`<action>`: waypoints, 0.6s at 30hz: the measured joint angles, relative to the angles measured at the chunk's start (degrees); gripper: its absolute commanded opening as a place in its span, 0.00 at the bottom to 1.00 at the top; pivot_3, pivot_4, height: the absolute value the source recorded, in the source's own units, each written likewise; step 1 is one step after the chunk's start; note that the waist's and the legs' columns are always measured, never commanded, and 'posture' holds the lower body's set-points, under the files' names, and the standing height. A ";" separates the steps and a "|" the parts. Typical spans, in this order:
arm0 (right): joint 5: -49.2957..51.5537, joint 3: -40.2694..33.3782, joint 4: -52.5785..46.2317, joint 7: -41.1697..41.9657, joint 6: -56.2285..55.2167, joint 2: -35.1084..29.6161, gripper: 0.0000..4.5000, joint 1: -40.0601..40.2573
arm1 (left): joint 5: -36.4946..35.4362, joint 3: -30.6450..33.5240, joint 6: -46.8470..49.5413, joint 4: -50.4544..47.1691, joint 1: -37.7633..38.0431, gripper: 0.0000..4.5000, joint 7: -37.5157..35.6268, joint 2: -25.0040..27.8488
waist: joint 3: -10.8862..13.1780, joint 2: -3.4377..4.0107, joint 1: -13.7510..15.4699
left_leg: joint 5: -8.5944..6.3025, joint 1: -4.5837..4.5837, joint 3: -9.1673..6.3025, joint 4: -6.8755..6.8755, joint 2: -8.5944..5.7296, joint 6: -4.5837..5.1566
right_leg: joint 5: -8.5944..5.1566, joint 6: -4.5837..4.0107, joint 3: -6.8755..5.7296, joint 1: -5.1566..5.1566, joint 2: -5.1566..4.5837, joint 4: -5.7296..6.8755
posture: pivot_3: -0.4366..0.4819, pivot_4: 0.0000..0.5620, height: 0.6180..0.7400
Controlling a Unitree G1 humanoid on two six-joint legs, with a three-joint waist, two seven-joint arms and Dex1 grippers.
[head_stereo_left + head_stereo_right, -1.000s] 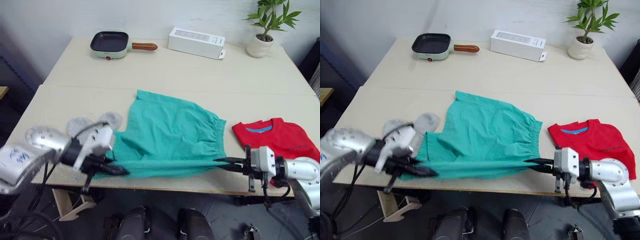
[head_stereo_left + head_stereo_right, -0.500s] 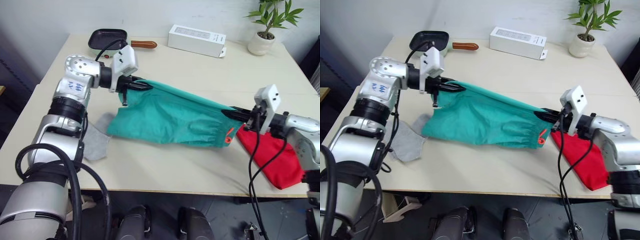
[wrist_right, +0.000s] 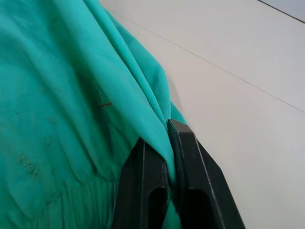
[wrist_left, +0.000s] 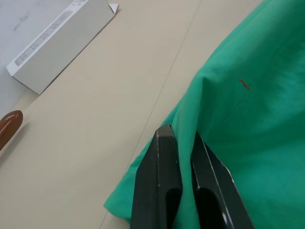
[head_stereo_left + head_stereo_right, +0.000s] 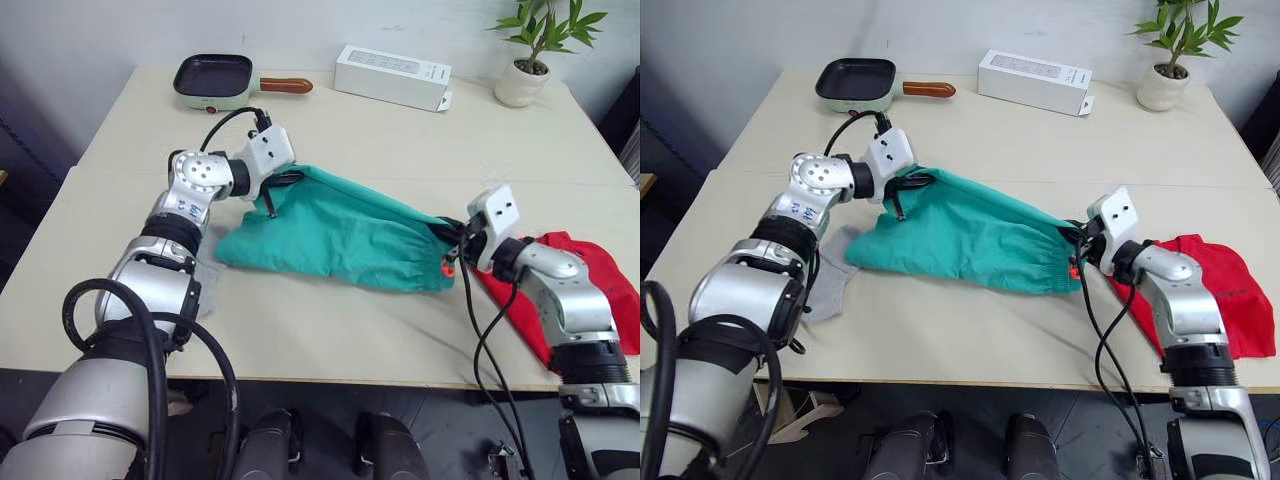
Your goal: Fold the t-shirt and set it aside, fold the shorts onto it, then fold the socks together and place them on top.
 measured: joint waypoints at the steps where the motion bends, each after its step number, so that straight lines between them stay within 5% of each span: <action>1: -0.19 -0.38 0.05 -0.54 -0.35 0.02 0.30 0.45 | -0.08 0.44 0.02 0.02 0.12 0.27 0.29 0.12 | 0.00 0.00 0.00 | 0.00 0.00 0.00 0.00 0.00 0.00 | 0.00 0.00 0.00 0.00 0.00 0.00 | 0.48 0.27 1.00; 10: -1.25 -7.67 -2.09 -1.24 -11.55 -1.31 0.99 3.58 | -2.96 7.46 -0.86 -2.74 4.23 0.89 -2.21 5.02 | 0.00 0.00 -0.20 | 0.02 0.07 0.04 -0.07 0.02 -0.04 | 0.00 0.00 0.04 0.01 0.04 0.00 | 0.48 0.27 1.00; 12: 0.51 -7.78 -5.85 4.60 -12.79 -3.57 1.00 6.46 | -5.30 8.65 -2.02 -7.75 7.53 0.99 -7.42 6.58 | -0.01 0.01 -0.18 | 0.02 0.08 0.04 -0.07 0.01 -0.04 | 0.00 0.00 0.04 0.01 0.03 -0.02 | 0.48 0.27 1.00; 18: 0.88 -1.18 -19.84 16.07 -14.64 -7.00 1.00 16.23 | -17.63 8.26 1.45 -37.00 27.95 0.99 -32.09 12.97 | -0.03 0.00 -0.58 | -0.01 0.19 0.01 -0.03 0.10 -0.13 | -0.01 -0.04 0.09 0.09 0.09 0.00 | 0.48 0.27 1.00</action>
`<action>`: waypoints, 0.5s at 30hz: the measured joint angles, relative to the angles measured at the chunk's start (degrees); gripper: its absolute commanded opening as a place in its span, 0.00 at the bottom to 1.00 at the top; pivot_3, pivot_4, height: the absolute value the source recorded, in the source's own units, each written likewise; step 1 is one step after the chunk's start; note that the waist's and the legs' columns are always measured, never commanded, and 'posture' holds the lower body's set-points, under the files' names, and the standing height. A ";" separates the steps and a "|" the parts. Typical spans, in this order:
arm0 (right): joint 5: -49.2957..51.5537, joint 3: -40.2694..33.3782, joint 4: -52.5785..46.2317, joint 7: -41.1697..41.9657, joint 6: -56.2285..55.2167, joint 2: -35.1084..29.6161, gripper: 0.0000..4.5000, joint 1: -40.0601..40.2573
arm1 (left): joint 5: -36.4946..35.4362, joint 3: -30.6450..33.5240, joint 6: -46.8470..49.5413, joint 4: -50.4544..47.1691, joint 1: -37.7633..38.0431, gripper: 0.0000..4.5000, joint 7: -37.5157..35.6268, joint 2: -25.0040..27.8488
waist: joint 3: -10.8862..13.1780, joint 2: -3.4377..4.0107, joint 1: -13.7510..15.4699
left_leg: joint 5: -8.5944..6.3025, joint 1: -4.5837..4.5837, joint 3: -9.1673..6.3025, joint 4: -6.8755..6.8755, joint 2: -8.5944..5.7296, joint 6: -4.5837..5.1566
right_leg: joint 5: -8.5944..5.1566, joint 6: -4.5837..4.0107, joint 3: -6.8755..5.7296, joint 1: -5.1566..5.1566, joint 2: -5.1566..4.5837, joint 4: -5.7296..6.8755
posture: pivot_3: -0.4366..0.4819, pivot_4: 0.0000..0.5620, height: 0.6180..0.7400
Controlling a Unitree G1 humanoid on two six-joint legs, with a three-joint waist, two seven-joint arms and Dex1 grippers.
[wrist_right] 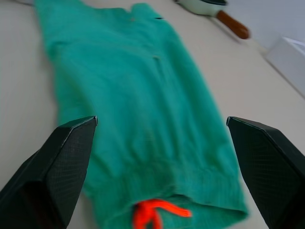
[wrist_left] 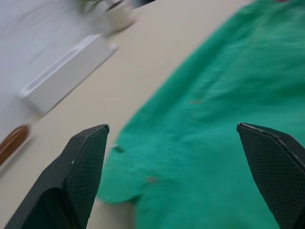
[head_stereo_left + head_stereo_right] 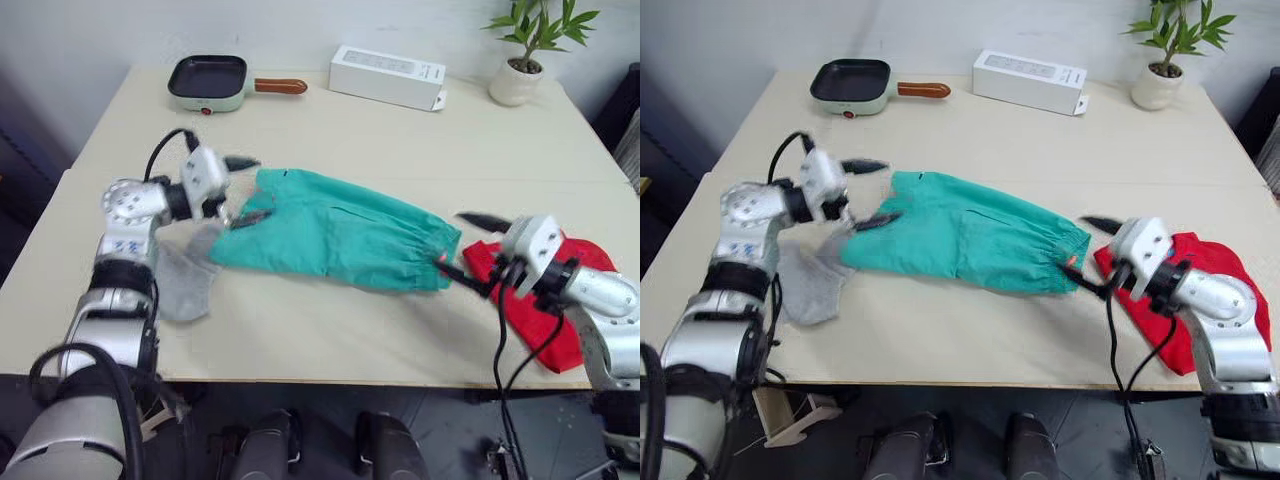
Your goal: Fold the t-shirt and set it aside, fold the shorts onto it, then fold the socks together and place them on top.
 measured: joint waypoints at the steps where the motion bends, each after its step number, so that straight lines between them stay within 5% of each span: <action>1: -3.07 1.39 -1.11 -2.44 -1.10 1.83 1.00 1.18 | -0.47 -0.94 1.10 -5.75 3.96 0.99 -2.03 1.56 | -0.01 -0.01 -0.11 | 0.02 0.05 -0.02 0.03 0.01 -0.03 | 0.00 -0.01 0.00 0.04 -0.01 0.03 | 0.48 0.27 1.00; 6: -18.34 8.95 -1.26 -10.72 -7.38 5.27 1.00 3.19 | 4.95 -2.68 0.86 -15.58 9.24 0.99 6.12 -0.05 | -0.03 -0.03 1.09 | 0.05 0.07 -0.16 0.05 -0.16 0.01 | 0.01 -0.04 0.09 0.07 -0.18 0.07 | 0.48 0.27 1.00; 10: -26.04 11.16 2.82 -15.76 -9.12 5.90 1.00 1.54 | 14.23 -7.51 -3.14 -12.60 9.71 0.99 14.00 -2.04 | -0.11 -0.04 1.12 | 0.06 0.07 -0.13 0.02 -0.15 0.00 | 0.02 -0.03 0.09 0.06 -0.11 0.12 | 0.48 0.27 1.00; 15: -32.21 12.29 7.70 -20.71 -11.05 5.82 0.72 -2.18 | 21.32 -11.37 -10.18 -3.38 4.66 0.96 21.78 -3.14 | -0.27 -0.11 0.89 | 0.12 0.26 -0.16 0.01 -0.12 -0.02 | 0.03 -0.05 0.07 0.23 -0.10 0.10 | 0.48 0.27 1.00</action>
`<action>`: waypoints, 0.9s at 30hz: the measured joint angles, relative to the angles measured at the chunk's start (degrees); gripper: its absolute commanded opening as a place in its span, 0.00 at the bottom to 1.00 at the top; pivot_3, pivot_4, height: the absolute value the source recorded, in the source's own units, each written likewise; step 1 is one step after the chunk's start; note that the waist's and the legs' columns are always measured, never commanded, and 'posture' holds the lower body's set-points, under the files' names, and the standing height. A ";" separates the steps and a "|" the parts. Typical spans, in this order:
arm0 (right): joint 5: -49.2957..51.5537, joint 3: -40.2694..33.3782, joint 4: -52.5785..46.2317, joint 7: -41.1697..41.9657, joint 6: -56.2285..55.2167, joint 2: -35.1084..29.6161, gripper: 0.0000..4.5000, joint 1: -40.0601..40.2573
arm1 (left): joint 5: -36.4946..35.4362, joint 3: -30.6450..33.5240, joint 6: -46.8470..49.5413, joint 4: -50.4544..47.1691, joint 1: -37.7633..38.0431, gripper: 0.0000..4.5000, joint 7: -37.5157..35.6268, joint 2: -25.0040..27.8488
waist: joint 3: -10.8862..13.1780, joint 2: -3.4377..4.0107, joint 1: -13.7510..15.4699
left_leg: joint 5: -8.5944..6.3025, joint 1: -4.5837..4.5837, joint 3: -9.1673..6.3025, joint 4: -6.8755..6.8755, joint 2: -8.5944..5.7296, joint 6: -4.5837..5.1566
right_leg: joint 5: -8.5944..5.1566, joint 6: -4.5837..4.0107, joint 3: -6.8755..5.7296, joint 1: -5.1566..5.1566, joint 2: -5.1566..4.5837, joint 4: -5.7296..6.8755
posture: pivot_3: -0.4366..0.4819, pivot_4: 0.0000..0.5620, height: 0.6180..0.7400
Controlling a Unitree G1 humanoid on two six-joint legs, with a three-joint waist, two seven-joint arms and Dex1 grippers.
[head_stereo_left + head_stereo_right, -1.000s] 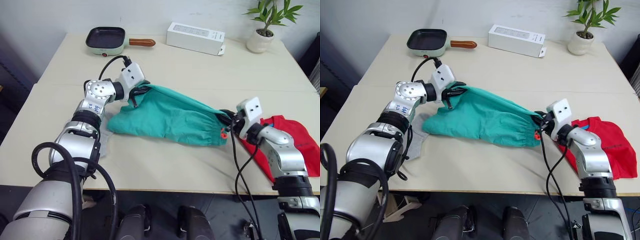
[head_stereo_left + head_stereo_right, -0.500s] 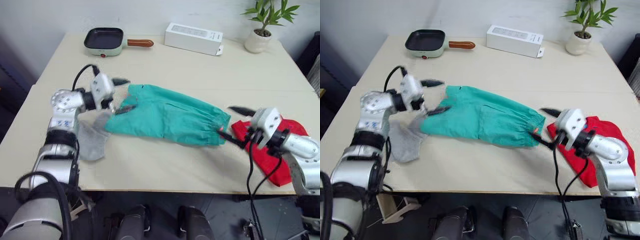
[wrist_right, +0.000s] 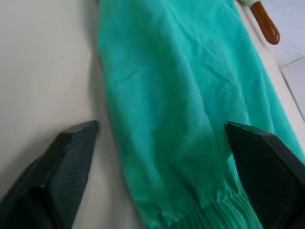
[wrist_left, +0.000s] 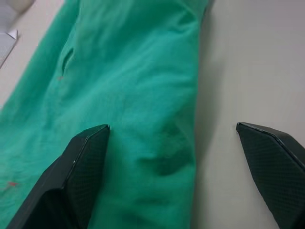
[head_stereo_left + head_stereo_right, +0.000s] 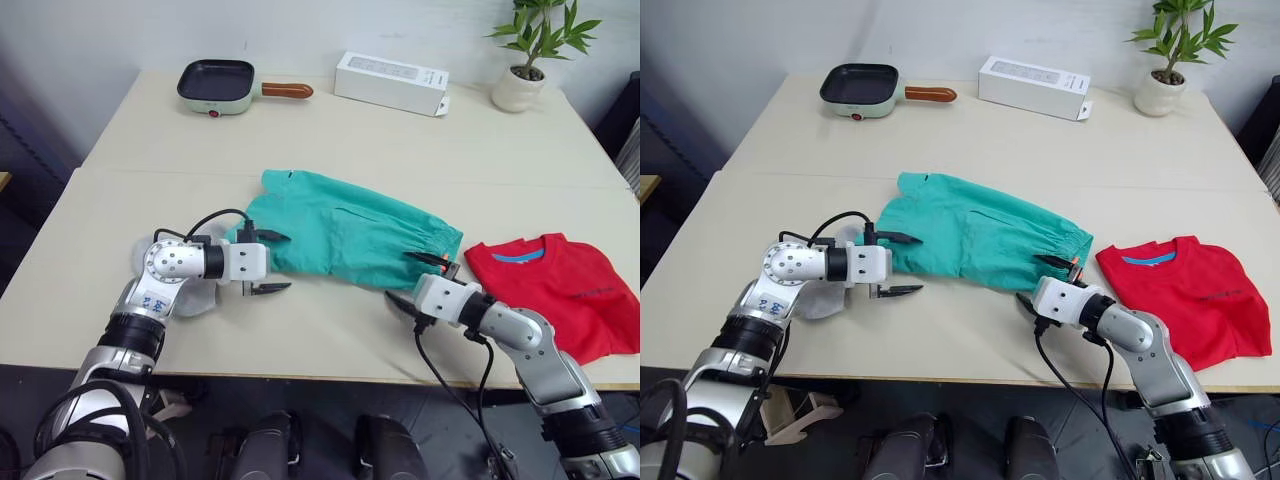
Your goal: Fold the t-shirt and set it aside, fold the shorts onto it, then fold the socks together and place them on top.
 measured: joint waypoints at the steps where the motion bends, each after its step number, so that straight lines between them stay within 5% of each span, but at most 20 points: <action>1: -0.98 0.00 1.04 -0.93 -0.01 -0.11 0.64 -0.49 | 1.31 -0.59 -0.89 2.27 -1.53 0.91 1.80 -0.44 | -0.02 0.00 0.05 | 0.00 0.06 0.01 0.00 -0.01 0.01 | 0.00 0.00 0.01 0.04 -0.02 -0.01 | 0.48 0.27 1.00; 10: -2.10 -0.16 4.66 -3.47 -2.72 -1.17 0.00 -0.79 | 8.59 -4.93 -5.86 18.98 -10.54 0.32 12.38 -3.94 | -0.02 -0.01 -0.29 | -0.02 0.45 0.02 -0.15 0.01 0.01 | 0.00 0.00 0.00 0.37 -0.02 -0.02 | 0.48 0.27 1.00; 15: 0.00 -0.53 6.70 -2.64 -5.29 -1.92 0.00 -0.83 | 6.12 -4.66 -6.62 19.93 -10.71 0.01 8.11 -4.31 | -0.02 -0.01 -0.33 | -0.02 0.46 0.03 -0.15 0.01 0.02 | 0.00 0.00 -0.01 0.38 -0.02 -0.04 | 0.48 0.27 1.00; 23: 6.19 -1.61 13.22 4.62 -14.93 -7.39 0.00 -3.78 | -12.11 -2.30 4.81 -12.42 5.34 0.01 -9.77 3.01 | 0.00 0.03 -1.35 | -0.08 0.52 0.04 -0.20 0.11 -0.04 | -0.04 -0.06 -0.01 0.45 0.03 -0.17 | 0.48 0.27 1.00; 27: 10.13 -1.66 13.29 9.24 -20.02 -9.13 0.00 -1.20 | -15.93 -1.02 13.35 -29.49 17.16 0.01 -10.70 7.54 | 0.01 0.05 -1.80 | -0.12 0.69 -0.07 -0.25 0.14 -0.06 | -0.06 -0.10 0.07 0.70 0.01 -0.25 | 0.48 0.27 1.00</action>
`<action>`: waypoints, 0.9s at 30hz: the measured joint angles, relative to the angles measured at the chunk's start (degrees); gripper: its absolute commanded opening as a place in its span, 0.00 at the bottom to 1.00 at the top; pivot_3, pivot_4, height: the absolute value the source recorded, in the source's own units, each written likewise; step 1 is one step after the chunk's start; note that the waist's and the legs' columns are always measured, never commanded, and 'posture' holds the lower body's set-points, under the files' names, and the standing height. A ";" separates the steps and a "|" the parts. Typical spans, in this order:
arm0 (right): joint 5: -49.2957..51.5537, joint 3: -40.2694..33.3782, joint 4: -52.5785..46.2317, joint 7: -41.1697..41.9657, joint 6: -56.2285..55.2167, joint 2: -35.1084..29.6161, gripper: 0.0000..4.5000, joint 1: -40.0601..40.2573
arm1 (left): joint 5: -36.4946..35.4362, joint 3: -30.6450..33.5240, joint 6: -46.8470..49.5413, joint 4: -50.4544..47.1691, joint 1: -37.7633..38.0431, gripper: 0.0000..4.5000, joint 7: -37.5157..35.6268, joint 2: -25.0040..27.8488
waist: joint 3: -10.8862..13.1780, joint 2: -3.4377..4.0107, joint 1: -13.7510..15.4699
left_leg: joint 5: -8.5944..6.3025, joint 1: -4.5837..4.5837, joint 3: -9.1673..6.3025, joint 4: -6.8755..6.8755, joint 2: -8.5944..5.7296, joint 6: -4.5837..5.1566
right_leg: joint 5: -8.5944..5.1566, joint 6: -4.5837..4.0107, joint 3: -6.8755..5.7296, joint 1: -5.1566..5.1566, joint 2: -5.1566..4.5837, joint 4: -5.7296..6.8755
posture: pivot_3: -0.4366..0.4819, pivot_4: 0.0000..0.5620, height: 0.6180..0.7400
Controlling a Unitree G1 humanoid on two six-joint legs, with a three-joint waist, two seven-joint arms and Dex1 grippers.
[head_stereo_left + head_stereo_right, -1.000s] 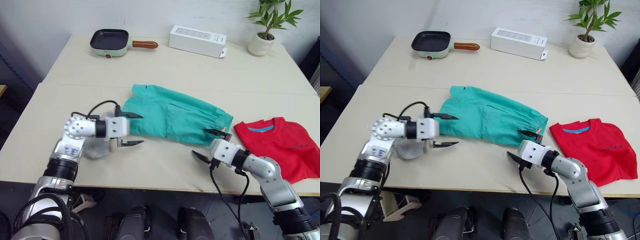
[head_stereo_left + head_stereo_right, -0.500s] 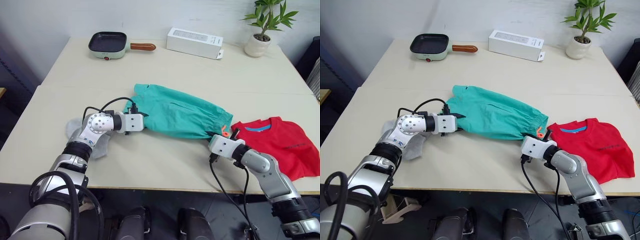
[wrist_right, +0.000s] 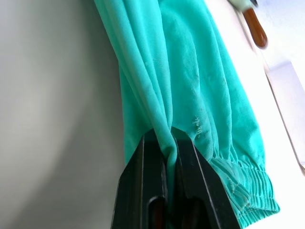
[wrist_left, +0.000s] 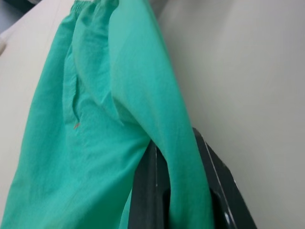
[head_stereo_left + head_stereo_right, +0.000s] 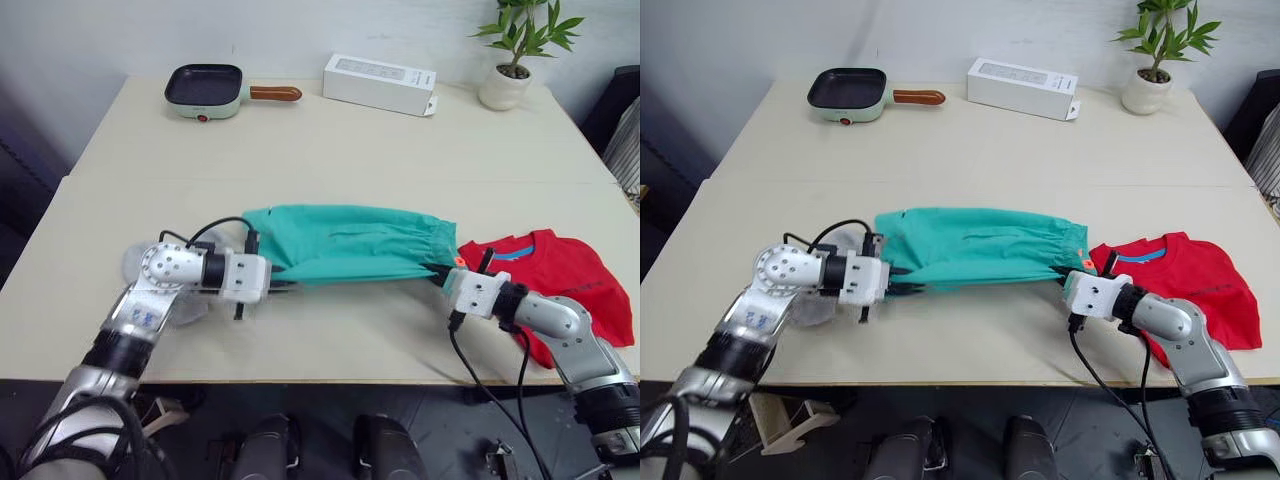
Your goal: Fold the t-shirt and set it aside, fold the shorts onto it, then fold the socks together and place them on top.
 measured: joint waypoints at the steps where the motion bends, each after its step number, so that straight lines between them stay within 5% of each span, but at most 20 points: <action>1: 0.64 0.00 -0.08 0.76 -0.60 -0.28 0.00 0.93 | -0.37 0.30 1.66 -2.99 2.62 0.01 0.37 0.59 | 0.00 0.00 0.02 | -0.01 -0.02 -0.02 0.00 0.01 0.01 | 0.00 -0.01 0.06 0.00 -0.01 -0.03 | 0.48 0.27 1.00; 7: 3.40 -0.10 -3.71 3.70 -3.29 -1.96 0.00 8.29 | 0.83 2.34 8.10 -17.21 17.74 0.01 6.59 2.81 | 0.01 0.02 0.38 | -0.38 0.03 -0.10 0.00 0.00 -0.32 | -0.02 -0.03 0.33 0.03 -0.47 -0.28 | 0.48 0.27 1.00; 17: 1.66 -2.31 -12.52 0.17 1.66 -1.92 0.00 17.12 | 4.11 3.31 12.32 -20.41 21.11 0.06 13.98 2.23 | -0.01 0.04 1.53 | -0.43 0.05 -0.07 -0.01 -0.02 -0.41 | -0.04 -0.08 0.26 0.00 -0.54 -0.26 | 0.48 0.27 1.00; 26: 13.88 -5.78 -15.54 7.87 4.60 -4.40 0.62 24.32 | -8.16 12.92 20.54 -26.56 27.70 0.65 9.26 5.64 | 0.00 0.05 1.58 | -0.52 0.08 -0.08 -0.05 0.01 -0.40 | -0.09 -0.13 0.17 0.04 -0.59 -0.32 | 0.48 0.27 1.00; 27: 17.70 -6.88 -17.27 9.83 6.67 -4.87 0.62 26.28 | -11.47 14.35 22.15 -27.30 29.10 0.65 7.56 6.33 | 0.00 0.07 1.56 | -0.53 0.07 -0.08 -0.06 0.02 -0.40 | -0.11 -0.15 0.17 0.04 -0.59 -0.32 | 0.48 0.27 1.00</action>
